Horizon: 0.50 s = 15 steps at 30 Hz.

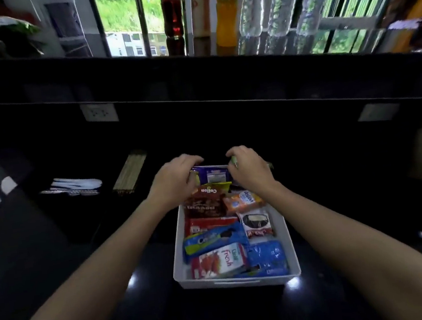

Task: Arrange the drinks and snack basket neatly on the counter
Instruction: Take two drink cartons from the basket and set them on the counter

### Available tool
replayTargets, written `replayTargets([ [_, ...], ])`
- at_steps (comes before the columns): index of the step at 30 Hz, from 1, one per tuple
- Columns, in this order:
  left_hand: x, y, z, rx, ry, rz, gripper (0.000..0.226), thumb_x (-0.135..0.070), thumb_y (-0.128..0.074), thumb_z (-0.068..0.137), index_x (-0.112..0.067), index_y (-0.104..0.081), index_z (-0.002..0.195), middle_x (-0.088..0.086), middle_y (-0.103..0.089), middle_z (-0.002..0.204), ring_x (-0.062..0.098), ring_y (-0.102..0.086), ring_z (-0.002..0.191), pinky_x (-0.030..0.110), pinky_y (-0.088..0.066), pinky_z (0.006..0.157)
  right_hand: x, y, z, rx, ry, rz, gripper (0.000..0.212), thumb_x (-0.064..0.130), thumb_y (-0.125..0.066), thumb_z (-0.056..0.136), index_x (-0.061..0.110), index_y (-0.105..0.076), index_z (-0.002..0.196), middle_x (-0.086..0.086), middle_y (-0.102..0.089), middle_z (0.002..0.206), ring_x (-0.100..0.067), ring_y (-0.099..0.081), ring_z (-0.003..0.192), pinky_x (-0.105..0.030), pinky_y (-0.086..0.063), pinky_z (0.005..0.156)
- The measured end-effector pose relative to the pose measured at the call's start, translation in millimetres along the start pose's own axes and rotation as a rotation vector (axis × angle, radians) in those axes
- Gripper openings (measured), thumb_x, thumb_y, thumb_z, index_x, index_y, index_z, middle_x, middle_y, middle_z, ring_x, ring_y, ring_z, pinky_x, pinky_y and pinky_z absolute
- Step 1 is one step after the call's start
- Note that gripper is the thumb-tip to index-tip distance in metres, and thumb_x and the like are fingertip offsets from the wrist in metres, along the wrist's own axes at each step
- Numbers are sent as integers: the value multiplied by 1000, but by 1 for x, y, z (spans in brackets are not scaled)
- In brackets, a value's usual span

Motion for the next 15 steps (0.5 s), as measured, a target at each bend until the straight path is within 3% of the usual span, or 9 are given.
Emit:
replayTargets([
  [3,-34,-42,-37,266,-54,-56,31,-25,-47,93,-17,-60,120,2,-66,111,18,-65,99,34,-56,79,-27,-31,-33,220,-29,-43,27,22,-52,95,14,-57,120,-8,-61,118,-26,-59,102,-34,-48,78],
  [6,-55,-86,-77,711,86,-274,44,-34,-59,90,-24,-49,132,-5,-65,116,10,-62,104,32,-52,90,-57,-66,-60,462,-158,-44,54,34,-67,86,13,-49,132,-8,-50,132,-26,-54,114,-37,-50,89],
  [8,-61,-105,-98,921,158,-325,55,-40,-65,86,-27,-44,135,-6,-61,121,12,-59,107,34,-50,93,-70,-80,-66,520,-147,-168,51,29,-62,89,11,-45,135,-8,-45,138,-27,-51,121,-37,-48,94],
  [11,-68,-115,-113,989,149,-266,52,-39,-69,81,-28,-47,126,-2,-57,113,17,-58,98,36,-52,86,-73,-92,-63,527,-64,-332,48,13,-57,89,14,-42,135,-8,-47,136,-26,-50,121,-35,-47,92],
  [15,-66,-115,-116,933,180,-132,70,-43,-66,82,-23,-35,142,-1,-50,128,17,-51,112,31,-45,95,-68,-106,-50,512,-57,-407,55,23,-64,88,16,-38,137,-9,-49,135,-26,-46,124,-37,-44,95],
])
Point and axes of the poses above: each hand's wrist, its own z-axis towards the middle knuckle, its own y-axis out of the back of the hand, x = y × z, the point moved 8 cm from there along z, towards the middle knuckle
